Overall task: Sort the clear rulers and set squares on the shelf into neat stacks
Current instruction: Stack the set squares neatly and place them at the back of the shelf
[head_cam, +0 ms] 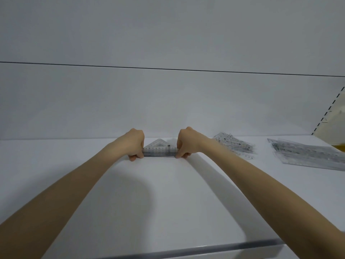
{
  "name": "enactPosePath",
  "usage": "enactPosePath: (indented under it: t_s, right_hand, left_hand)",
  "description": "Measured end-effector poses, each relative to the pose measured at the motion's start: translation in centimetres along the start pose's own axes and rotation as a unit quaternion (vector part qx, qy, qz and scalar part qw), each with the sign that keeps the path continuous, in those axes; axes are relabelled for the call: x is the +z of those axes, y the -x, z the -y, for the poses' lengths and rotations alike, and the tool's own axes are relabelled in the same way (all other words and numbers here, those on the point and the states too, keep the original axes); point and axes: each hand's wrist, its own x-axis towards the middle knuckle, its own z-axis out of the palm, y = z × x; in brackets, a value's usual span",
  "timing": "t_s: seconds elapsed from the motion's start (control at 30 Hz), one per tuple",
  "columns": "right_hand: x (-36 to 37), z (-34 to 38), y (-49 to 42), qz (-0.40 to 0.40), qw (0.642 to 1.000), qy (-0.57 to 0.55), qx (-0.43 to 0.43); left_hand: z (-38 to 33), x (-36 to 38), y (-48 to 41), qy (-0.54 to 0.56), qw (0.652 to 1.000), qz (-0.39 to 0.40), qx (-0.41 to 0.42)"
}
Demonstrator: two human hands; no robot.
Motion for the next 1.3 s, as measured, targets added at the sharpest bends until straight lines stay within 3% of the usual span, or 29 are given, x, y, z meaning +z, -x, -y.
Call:
enactPosePath:
  t_s: [0.27,0.47,0.73,1.1,1.3]
  right_hand:
    - [0.4,-0.1,0.0,-0.023,0.999,0.017,-0.015]
    - [0.3,-0.8,0.3,-0.005,1.0,-0.01,0.003]
    - [1.5,-0.4,0.1,-0.022,0.998,-0.057,0.011]
    - [1.9,0.8,-0.9,-0.036,0.999,-0.026,0.028]
    - [1.6,0.3,-0.8,-0.03,0.999,-0.037,0.026]
  left_hand:
    - [0.2,0.6,-0.1,-0.008,1.0,-0.013,0.014]
    - [1.2,-0.5,0.2,0.009,1.0,0.022,0.001]
    - [1.0,0.2,0.0,0.022,0.999,0.007,0.024]
    - [-1.2,0.4,-0.3,-0.065,0.998,0.001,-0.013]
    - [-1.1,0.1,-0.7,-0.041,0.998,0.014,-0.046]
